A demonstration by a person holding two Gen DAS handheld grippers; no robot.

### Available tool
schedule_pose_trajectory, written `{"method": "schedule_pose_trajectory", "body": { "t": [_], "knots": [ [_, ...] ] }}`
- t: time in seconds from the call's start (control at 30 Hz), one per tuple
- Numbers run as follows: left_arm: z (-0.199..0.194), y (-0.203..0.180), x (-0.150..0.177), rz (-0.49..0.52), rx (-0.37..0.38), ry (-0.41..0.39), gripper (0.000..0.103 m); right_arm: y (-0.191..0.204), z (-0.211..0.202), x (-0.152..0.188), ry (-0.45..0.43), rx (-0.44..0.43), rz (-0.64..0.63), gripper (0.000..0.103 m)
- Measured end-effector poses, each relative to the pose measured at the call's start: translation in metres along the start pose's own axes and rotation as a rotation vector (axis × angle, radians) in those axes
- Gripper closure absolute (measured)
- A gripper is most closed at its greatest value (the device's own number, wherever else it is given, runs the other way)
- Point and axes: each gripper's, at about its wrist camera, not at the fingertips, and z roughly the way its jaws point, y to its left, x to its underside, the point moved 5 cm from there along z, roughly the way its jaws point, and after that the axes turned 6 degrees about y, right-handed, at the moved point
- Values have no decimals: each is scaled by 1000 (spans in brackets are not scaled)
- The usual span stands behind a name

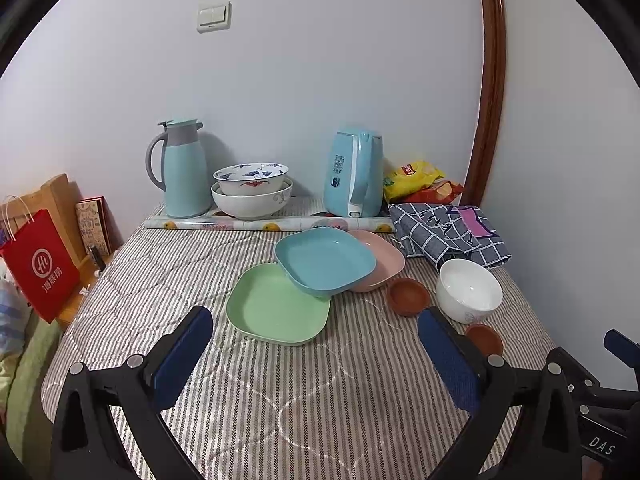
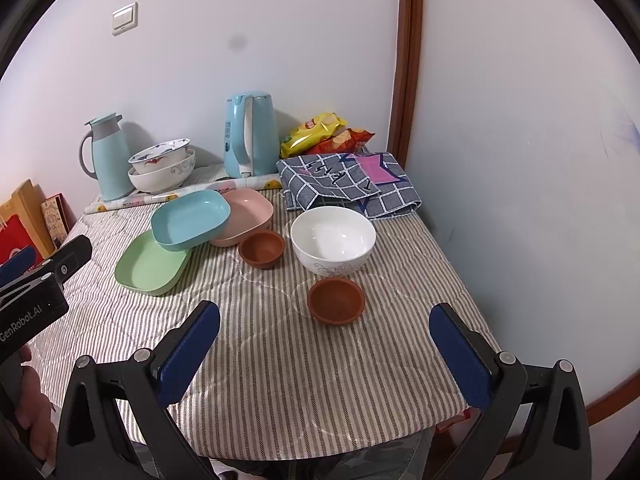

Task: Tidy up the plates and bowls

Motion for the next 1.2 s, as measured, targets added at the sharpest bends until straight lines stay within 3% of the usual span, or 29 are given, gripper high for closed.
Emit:
{"method": "schedule_pose_trajectory", "body": {
  "t": [1.2],
  "knots": [
    [-1, -3, 2, 2, 11, 1, 0, 3, -5, 3, -15, -6, 2, 0]
  ]
}}
